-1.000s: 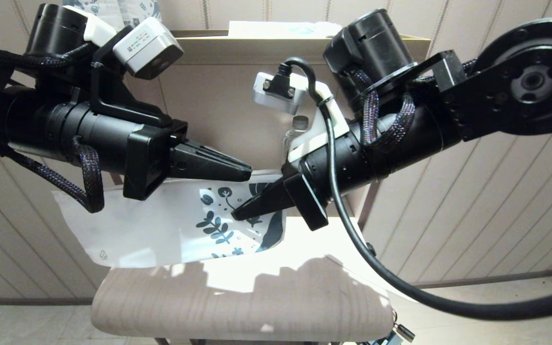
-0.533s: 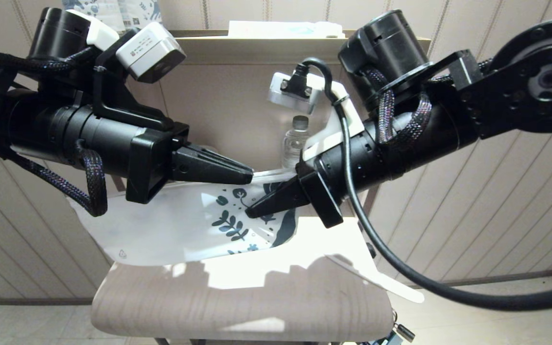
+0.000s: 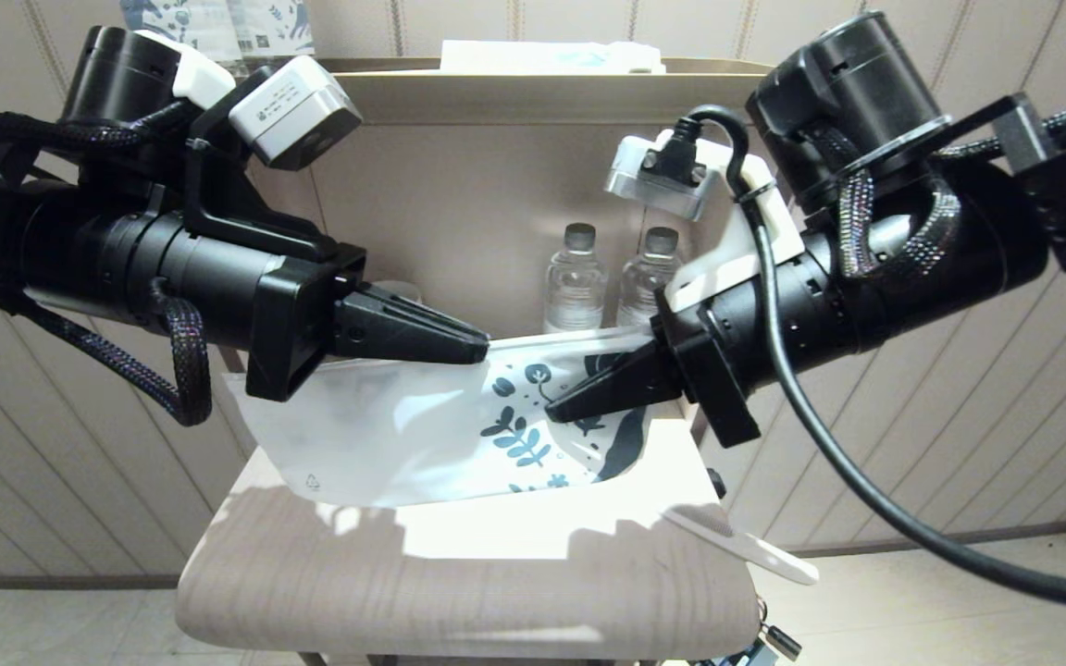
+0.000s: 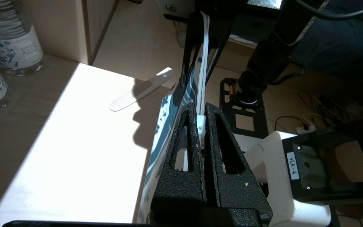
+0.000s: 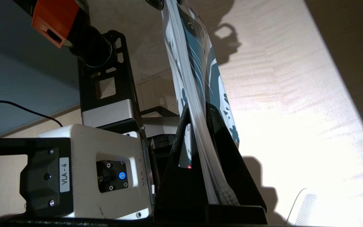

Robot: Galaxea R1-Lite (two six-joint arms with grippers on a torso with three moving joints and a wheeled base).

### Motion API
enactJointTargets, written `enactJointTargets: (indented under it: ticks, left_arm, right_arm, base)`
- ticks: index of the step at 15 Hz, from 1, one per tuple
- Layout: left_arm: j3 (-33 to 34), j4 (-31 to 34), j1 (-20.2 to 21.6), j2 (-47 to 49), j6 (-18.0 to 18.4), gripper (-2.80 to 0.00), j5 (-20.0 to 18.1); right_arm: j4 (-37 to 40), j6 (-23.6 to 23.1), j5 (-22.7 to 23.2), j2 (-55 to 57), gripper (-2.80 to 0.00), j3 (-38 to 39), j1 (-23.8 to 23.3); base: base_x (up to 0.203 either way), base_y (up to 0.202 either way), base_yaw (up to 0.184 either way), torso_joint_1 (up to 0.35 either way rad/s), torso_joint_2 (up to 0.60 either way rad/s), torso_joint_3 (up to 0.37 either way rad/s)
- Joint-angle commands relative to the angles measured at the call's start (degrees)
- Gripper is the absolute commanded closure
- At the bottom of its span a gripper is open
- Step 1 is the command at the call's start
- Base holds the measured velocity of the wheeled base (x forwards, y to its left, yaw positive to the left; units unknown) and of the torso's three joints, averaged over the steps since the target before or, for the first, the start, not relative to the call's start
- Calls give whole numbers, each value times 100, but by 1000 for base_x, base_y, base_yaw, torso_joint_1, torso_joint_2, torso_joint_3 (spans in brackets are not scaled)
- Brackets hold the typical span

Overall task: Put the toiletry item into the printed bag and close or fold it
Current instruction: Open the storage bag

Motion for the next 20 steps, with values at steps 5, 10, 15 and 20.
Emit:
enactJointTargets:
  ticks: [5,10,15,20]
  left_arm:
    - [83,4,9,-4,11,0,-14]
    - [118,4,9,-4,2,0,-22]
    - [118,4,46,-4,2,0,-41]
    - [114,0,44,49,11,0,-40]
  right_arm:
    - [17,-157,42,-698,0,605,-459]
    - [12,-281,152,-1311,0,1219,-920]
    - [17,-387,464,-1762,0,1594,-1500]
    - [8,-396,479,-1789,0,1749,-1479]
  base:
    - [0,0,0,0,0,0]
    - [0,0,0,0,0,0]
    - [0,0,0,0,0,0]
    - [0,0,0,0,0,0]
